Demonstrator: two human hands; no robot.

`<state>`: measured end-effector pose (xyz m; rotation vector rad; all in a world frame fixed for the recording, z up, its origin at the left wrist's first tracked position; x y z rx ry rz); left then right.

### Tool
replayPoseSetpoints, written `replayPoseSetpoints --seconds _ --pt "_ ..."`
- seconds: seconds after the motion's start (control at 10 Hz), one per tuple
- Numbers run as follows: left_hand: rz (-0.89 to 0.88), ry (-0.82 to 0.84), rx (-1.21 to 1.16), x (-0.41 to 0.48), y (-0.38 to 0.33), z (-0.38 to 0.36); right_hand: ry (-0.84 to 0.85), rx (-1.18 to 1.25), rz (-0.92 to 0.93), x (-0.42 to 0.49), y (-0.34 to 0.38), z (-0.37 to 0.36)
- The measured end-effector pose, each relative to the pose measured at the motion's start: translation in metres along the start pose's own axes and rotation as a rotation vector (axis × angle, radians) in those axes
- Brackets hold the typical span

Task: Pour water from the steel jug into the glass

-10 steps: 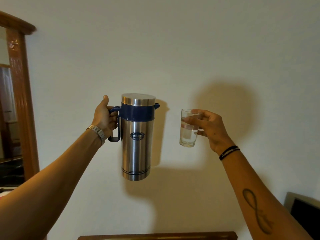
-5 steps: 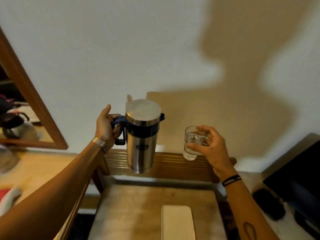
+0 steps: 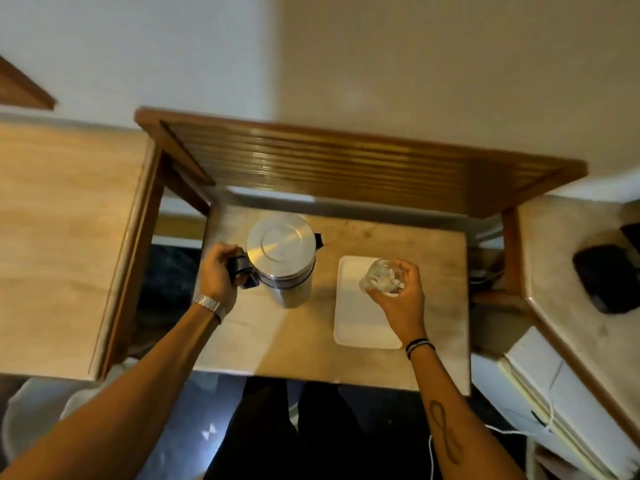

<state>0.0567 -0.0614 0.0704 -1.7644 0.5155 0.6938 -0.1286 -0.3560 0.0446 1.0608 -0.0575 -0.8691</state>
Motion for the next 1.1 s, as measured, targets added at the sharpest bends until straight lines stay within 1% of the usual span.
replayPoseSetpoints --seconds 0.1,0.3,0.4,0.5,0.6,0.7,0.8,0.9,1.0,1.1 --pt "0.071 -0.059 0.052 0.025 0.053 0.023 0.049 -0.098 -0.104 0.009 -0.060 -0.036" --pt "0.097 -0.120 0.124 0.054 0.102 0.047 0.114 -0.230 -0.200 0.017 -0.132 -0.072" --pt "0.104 -0.143 0.138 0.059 0.116 0.057 0.112 -0.263 -0.220 0.017 -0.148 -0.079" --pt "0.108 -0.152 0.203 0.061 0.127 0.065 0.085 -0.287 -0.206 0.016 -0.166 -0.086" --pt "0.090 -0.109 0.239 0.062 0.129 0.066 0.042 -0.299 -0.192 0.016 -0.175 -0.087" --pt "0.040 -0.027 0.321 0.059 0.130 0.067 0.034 -0.301 -0.208 0.019 -0.176 -0.088" --pt "0.013 -0.014 0.411 0.059 0.129 0.074 0.074 -0.316 -0.226 0.020 -0.172 -0.089" --pt "0.022 -0.006 0.561 0.058 0.123 0.084 0.129 -0.346 -0.228 0.011 -0.154 -0.078" --pt "0.014 0.106 0.669 0.047 0.107 0.078 0.133 -0.369 -0.160 0.002 -0.106 -0.060" --pt "-0.027 0.155 0.693 0.035 0.095 0.081 0.119 -0.380 -0.063 -0.014 -0.073 -0.051"
Point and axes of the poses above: each hand's wrist, its own x-axis towards the middle knuckle, its own z-axis out of the back of the hand, y = z × x, the point moved 2 cm from there along x, towards the middle knuckle, and after that the axes turned 8 degrees about -x, right-handed, at the moved point
